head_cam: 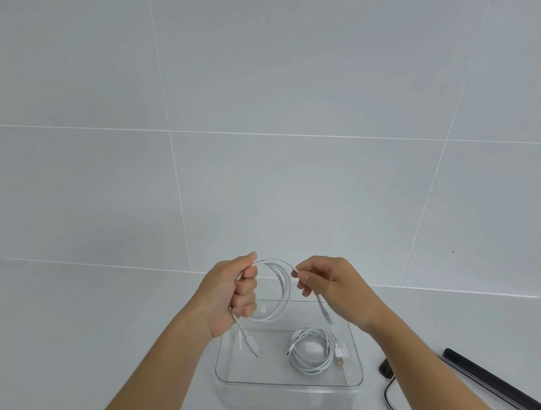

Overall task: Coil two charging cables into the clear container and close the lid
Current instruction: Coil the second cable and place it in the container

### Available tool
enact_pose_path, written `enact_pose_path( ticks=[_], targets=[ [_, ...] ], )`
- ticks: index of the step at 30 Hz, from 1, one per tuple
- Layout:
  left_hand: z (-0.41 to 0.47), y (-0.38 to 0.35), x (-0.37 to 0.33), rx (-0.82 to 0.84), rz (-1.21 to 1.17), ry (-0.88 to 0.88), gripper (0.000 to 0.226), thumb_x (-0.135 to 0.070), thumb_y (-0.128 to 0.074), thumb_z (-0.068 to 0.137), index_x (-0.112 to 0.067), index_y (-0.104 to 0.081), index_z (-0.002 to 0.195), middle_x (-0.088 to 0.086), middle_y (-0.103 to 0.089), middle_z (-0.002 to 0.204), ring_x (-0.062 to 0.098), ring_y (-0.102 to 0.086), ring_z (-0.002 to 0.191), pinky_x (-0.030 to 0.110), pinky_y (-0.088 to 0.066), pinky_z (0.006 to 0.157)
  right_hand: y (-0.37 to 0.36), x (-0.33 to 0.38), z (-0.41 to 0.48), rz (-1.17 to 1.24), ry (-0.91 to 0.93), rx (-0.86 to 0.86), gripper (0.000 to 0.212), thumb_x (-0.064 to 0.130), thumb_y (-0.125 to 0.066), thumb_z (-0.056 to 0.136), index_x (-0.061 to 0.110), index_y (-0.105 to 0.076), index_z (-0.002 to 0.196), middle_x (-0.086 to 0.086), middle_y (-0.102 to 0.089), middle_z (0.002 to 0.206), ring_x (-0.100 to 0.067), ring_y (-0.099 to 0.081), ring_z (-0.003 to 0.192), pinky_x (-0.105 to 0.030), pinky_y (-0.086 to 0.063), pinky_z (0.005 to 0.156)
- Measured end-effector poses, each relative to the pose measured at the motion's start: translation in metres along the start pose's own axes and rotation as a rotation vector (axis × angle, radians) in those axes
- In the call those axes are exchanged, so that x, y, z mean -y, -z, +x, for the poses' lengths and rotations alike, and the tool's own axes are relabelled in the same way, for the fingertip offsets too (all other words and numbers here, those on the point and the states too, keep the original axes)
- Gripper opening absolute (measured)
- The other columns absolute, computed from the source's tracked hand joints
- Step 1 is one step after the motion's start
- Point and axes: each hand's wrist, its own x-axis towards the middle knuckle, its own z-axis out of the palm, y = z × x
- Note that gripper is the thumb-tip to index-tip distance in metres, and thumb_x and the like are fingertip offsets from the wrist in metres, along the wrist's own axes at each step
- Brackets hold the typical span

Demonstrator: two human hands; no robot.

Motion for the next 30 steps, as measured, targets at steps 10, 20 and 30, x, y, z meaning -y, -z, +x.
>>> enact_pose_path(
  ticks=[10,20,30],
  targets=[
    [0.028,0.001,0.003,-0.061,0.136,0.119,0.042,-0.023,-0.049,0.088,-0.018,-0.029,0.052,-0.007,-0.016,0.038,0.009,-0.011,0.029,0.015,-0.011,0.037,0.003,-0.002,-0.009,0.488,-0.258,0.176,0.016,0.0,-0.063,0.083,0.002,-0.065,0.067,0.0,-0.056,0.048,-0.01,-0.042,0.038,-0.018,-0.027,0.04],
    [0.029,-0.001,0.002,0.036,0.05,0.173,0.043,-0.024,-0.044,0.091,-0.019,-0.03,0.051,-0.009,-0.016,0.036,0.007,-0.013,0.026,0.016,-0.011,0.034,-0.03,-0.01,-0.007,0.345,-0.173,-0.137,0.016,0.001,-0.074,0.072,0.01,-0.067,0.062,0.0,-0.057,0.056,-0.006,-0.043,0.047,-0.011,-0.034,0.05],
    [0.029,0.003,0.005,0.08,0.023,0.176,0.045,-0.025,-0.043,0.093,-0.019,-0.03,0.05,-0.009,-0.017,0.035,0.006,-0.013,0.025,0.015,-0.012,0.034,-0.04,-0.021,-0.003,0.361,-0.148,-0.161,0.037,-0.004,-0.072,0.074,0.019,-0.047,0.089,-0.002,-0.052,0.094,-0.017,-0.052,0.071,-0.022,-0.046,0.063]
  ],
)
